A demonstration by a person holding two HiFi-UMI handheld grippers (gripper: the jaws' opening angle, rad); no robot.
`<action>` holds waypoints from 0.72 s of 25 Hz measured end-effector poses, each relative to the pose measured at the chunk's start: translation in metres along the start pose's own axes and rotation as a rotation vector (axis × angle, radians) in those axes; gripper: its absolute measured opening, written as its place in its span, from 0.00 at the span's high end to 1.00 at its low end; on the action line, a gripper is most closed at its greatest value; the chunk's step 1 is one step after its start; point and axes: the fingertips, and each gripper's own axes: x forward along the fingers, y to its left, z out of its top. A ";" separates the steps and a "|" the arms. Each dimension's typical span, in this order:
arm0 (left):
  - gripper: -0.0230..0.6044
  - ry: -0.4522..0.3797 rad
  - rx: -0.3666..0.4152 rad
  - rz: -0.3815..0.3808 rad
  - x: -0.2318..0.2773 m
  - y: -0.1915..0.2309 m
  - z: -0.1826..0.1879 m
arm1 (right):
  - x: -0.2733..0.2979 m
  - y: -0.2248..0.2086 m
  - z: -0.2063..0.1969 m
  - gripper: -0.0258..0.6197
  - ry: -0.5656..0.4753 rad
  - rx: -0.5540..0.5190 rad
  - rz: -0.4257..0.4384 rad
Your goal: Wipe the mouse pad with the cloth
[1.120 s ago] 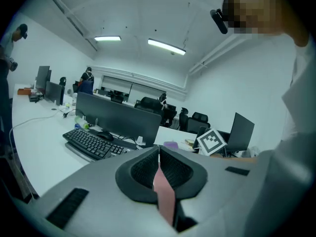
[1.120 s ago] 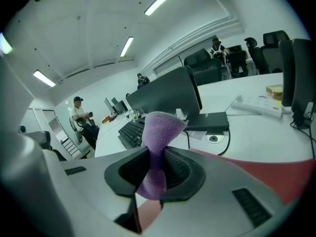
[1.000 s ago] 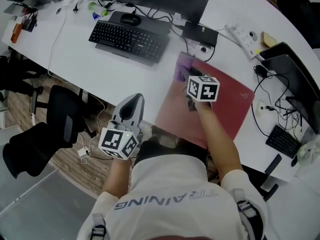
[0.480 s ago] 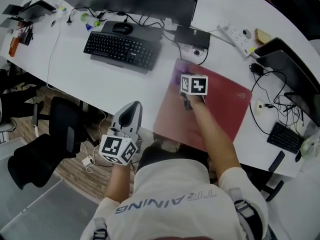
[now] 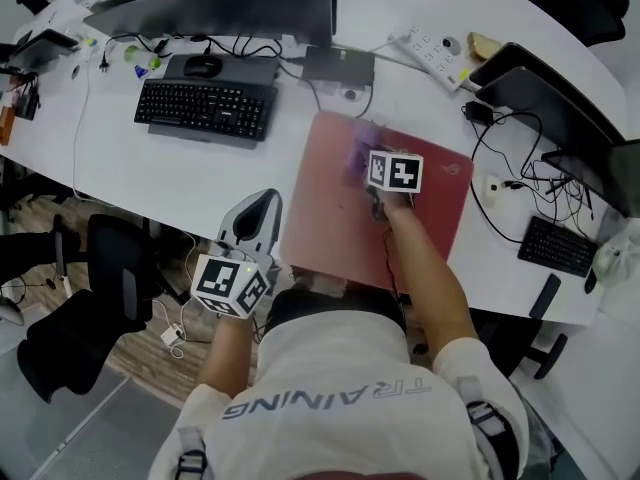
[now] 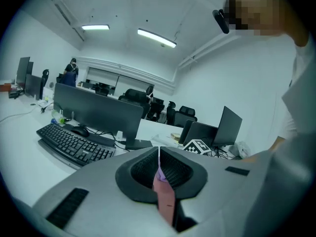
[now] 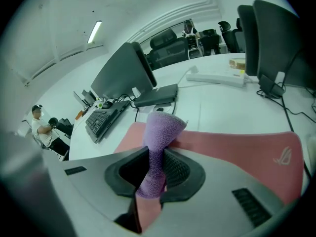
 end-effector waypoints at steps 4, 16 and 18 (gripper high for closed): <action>0.90 0.002 0.013 -0.052 0.019 -0.022 0.003 | -0.023 -0.040 -0.009 0.82 -0.004 0.042 -0.041; 0.90 0.020 0.033 -0.135 0.059 -0.079 -0.006 | -0.086 -0.147 -0.035 0.82 -0.037 0.147 -0.147; 0.90 0.024 0.034 -0.140 0.064 -0.086 -0.008 | -0.095 -0.164 -0.038 0.82 -0.044 0.164 -0.162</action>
